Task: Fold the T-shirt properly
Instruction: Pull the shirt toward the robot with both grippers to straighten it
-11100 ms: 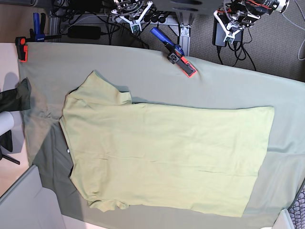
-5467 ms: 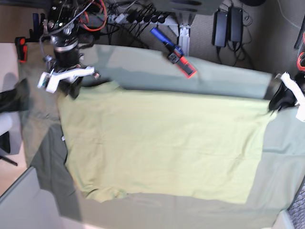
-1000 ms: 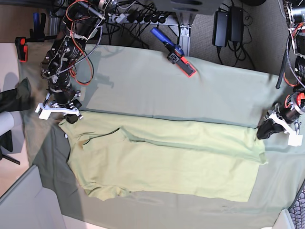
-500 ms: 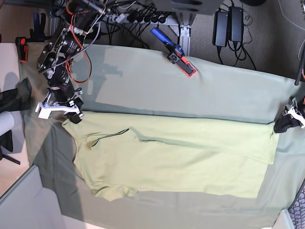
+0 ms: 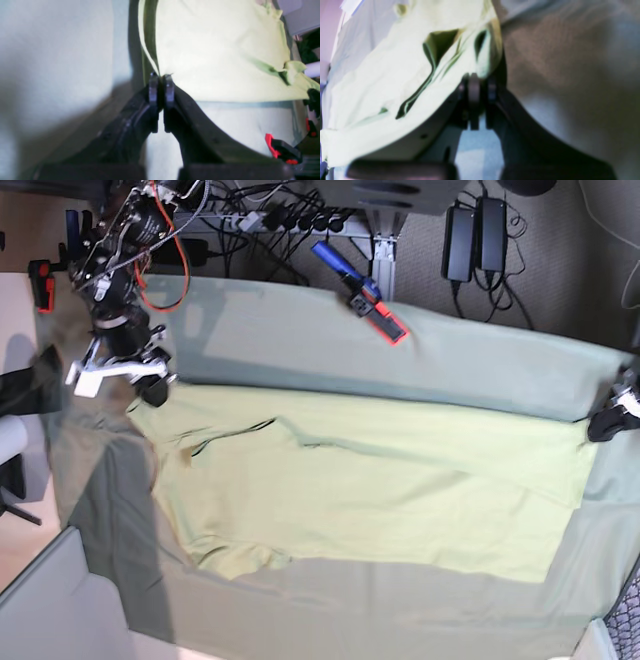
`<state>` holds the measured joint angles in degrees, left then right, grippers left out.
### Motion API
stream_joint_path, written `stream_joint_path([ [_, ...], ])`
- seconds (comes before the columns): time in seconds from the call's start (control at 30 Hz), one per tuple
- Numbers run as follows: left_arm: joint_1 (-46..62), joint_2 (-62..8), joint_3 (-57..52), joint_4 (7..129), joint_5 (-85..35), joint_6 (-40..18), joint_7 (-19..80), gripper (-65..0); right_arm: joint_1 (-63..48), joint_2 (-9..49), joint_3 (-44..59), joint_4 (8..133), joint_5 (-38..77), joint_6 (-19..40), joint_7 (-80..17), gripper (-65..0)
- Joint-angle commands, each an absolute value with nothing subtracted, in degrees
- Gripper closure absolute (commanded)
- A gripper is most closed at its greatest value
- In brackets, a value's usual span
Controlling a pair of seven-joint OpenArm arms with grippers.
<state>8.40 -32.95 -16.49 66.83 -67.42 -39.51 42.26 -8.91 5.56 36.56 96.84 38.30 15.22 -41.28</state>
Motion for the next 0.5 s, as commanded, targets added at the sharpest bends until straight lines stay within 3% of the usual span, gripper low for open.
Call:
stream_joint_path([
  [0.0, 9.1, -34.5, -17.5, 68.6, -69.2, -40.0, 42.2, 0.0, -9.8, 6.3, 36.8, 98.7, 39.3, 15.9, -40.0, 0.0],
  [0.27, 18.8, -34.6, -22.1, 81.0, -70.1, -40.0, 42.6, 0.0, -16.1, 6.3, 38.5, 104.8, 42.0, 15.9, -40.3, 0.0],
  [0.47, 23.4, -34.6, -26.1, 83.6, -70.1, -40.0, 42.5, 0.0, -19.9, 6.3, 41.2, 105.6, 44.5, 17.4, -40.8, 0.0],
])
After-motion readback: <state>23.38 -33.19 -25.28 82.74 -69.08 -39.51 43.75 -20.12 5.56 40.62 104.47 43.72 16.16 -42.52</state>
